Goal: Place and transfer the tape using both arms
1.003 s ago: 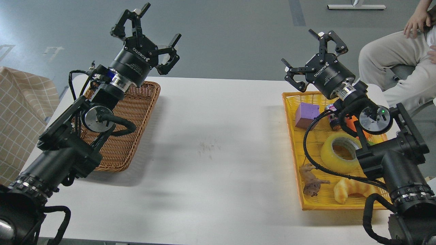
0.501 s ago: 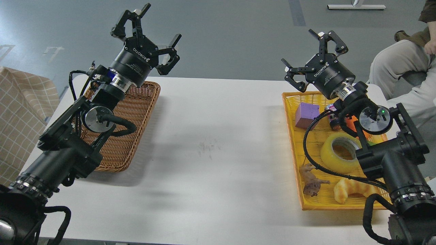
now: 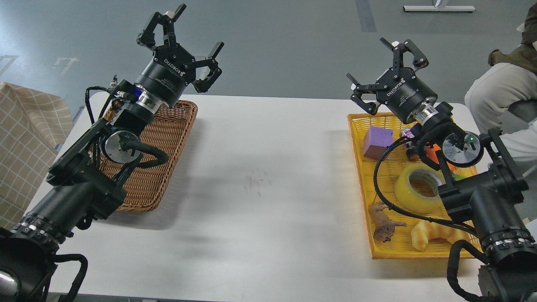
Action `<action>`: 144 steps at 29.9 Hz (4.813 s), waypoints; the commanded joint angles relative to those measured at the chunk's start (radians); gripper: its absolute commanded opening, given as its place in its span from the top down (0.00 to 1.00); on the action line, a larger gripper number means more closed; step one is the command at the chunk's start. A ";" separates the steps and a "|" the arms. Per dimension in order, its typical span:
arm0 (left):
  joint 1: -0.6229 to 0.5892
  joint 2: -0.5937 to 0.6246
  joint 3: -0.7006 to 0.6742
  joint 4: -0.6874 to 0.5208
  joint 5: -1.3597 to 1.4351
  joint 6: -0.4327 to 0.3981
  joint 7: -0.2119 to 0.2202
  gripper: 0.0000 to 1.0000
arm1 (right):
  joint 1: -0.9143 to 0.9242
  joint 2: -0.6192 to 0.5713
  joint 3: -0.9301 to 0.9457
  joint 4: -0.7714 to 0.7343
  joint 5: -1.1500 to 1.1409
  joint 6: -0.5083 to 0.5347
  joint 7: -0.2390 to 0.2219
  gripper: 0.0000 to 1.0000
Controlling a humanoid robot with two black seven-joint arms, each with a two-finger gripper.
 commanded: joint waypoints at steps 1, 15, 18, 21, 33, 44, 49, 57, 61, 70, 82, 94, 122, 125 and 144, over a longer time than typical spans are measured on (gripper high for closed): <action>-0.001 0.001 0.001 0.000 0.000 0.000 -0.001 0.02 | 0.000 0.000 0.000 0.003 0.000 0.000 0.000 0.00; 0.002 0.000 -0.004 0.000 -0.001 0.000 -0.009 0.02 | 0.003 0.000 0.000 0.005 0.000 0.000 0.000 0.00; 0.002 -0.005 -0.001 0.000 -0.001 0.000 -0.006 0.02 | 0.001 0.000 0.000 0.005 0.000 0.000 0.000 0.00; 0.000 -0.005 -0.004 0.000 -0.001 0.000 -0.008 0.02 | 0.001 0.000 0.000 0.003 0.000 0.000 0.000 0.00; 0.000 -0.003 -0.004 0.001 -0.001 0.000 -0.006 0.02 | 0.003 0.000 0.000 0.006 0.000 0.000 -0.002 0.00; -0.001 -0.006 -0.004 0.000 -0.001 0.000 -0.006 0.02 | 0.000 0.000 0.000 0.006 -0.001 0.000 -0.002 0.00; -0.001 -0.006 -0.004 0.000 -0.001 0.000 -0.008 0.02 | -0.002 0.000 0.000 0.006 -0.003 0.000 -0.002 0.00; -0.001 -0.006 -0.004 0.000 -0.001 0.000 -0.008 0.02 | -0.002 0.000 0.000 0.006 -0.003 0.000 -0.002 0.00; -0.001 -0.005 -0.004 0.000 -0.001 0.000 -0.008 0.02 | -0.005 0.000 0.000 0.006 -0.003 0.000 -0.006 0.00; -0.001 -0.005 -0.005 0.000 -0.001 0.000 -0.008 0.02 | -0.003 0.000 -0.060 0.005 -0.003 0.000 -0.009 0.00; -0.001 -0.009 -0.002 0.000 -0.001 0.000 -0.008 0.02 | 0.000 -0.066 -0.074 0.034 -0.058 0.000 -0.008 0.00; 0.004 -0.003 0.001 0.001 -0.001 0.000 -0.005 0.02 | -0.023 -0.251 -0.136 0.149 -0.411 0.000 -0.003 0.00; 0.000 0.015 -0.001 0.000 -0.001 0.000 -0.006 0.02 | -0.037 -0.709 -0.337 0.498 -0.618 0.000 0.034 0.00; 0.000 0.015 -0.001 0.000 -0.001 0.000 -0.008 0.02 | -0.063 -0.710 -0.337 0.500 -0.617 0.000 0.034 0.00; 0.000 0.006 0.001 0.000 -0.001 0.000 -0.006 0.02 | -0.138 -0.830 -0.518 0.635 -0.698 0.000 0.032 0.01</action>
